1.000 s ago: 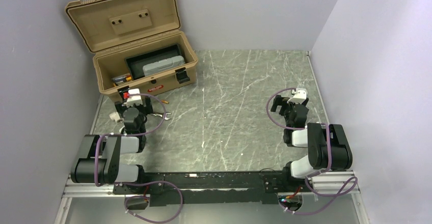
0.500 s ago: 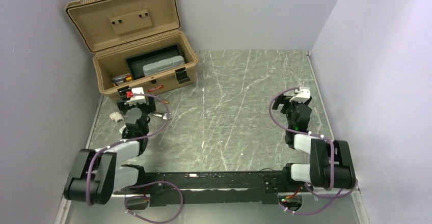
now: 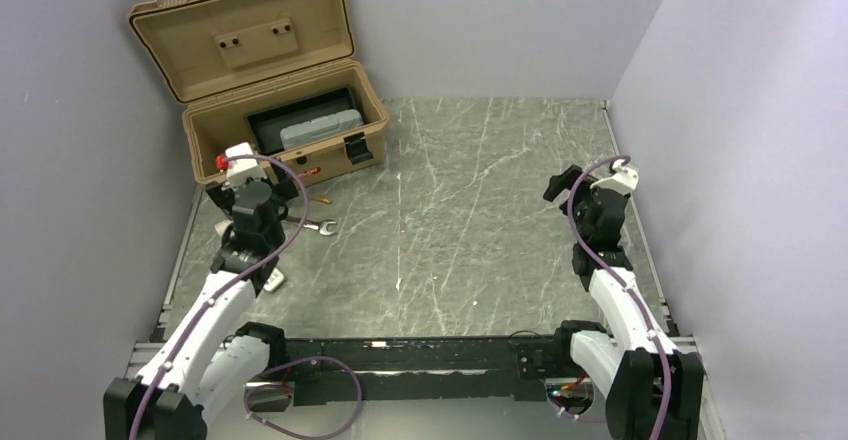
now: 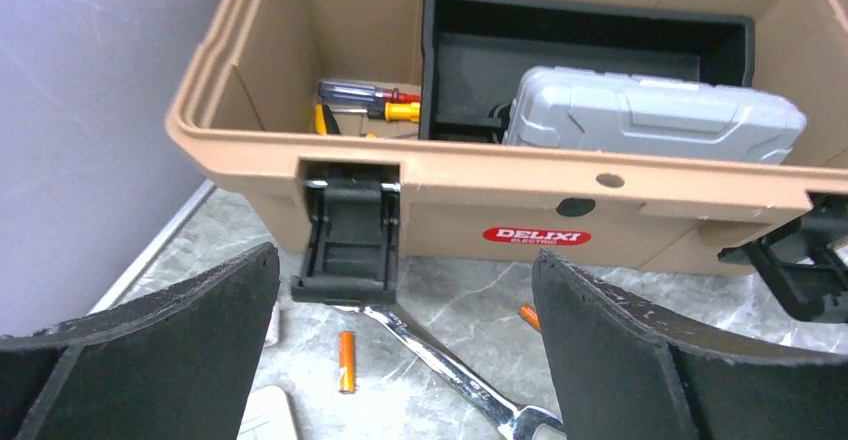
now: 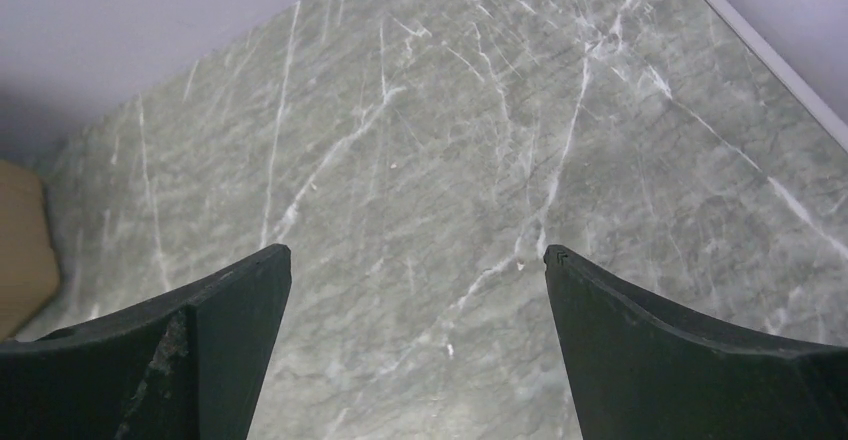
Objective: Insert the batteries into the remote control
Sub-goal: Move the remote control to the center of the board.
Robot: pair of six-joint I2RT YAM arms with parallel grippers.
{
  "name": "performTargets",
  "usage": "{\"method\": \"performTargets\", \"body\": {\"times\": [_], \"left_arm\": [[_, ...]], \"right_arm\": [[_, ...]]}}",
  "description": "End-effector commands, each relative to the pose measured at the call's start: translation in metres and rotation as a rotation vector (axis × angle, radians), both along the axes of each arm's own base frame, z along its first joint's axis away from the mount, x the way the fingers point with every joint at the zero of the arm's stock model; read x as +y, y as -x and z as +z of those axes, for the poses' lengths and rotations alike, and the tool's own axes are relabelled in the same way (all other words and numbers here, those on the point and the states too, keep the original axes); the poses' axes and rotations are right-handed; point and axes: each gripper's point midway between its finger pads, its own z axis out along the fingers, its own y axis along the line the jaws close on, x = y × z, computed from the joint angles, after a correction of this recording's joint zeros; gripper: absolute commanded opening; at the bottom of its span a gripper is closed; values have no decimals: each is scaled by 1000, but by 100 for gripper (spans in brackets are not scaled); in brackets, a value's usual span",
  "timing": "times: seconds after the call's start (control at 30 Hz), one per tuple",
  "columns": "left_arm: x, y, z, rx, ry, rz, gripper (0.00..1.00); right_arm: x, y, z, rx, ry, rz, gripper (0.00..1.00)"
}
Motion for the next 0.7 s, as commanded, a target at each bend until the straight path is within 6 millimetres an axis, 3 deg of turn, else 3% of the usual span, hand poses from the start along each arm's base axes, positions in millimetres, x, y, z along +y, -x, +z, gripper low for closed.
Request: {"method": "performTargets", "body": {"times": [0.0,0.07,0.2,0.27,0.33,0.47,0.67], "left_arm": [[7,19,19,60,65,25,99],[7,23,24,83,60,8,99],[11,29,31,120,33,-6,99],[11,32,33,129,34,-17,99],[11,34,37,129,46,-29,99],[6,38,47,132,58,-78,99],[7,38,58,169,71,-103,99]], "right_arm": [[-5,4,5,81,-125,-93,100],[0,1,5,98,-160,-79,100],[37,-11,13,120,-182,135,96],[45,-14,18,132,-148,140,96],[72,-15,31,120,-67,178,96],[155,-7,49,101,15,355,97],[283,34,40,131,85,676,95]]}}
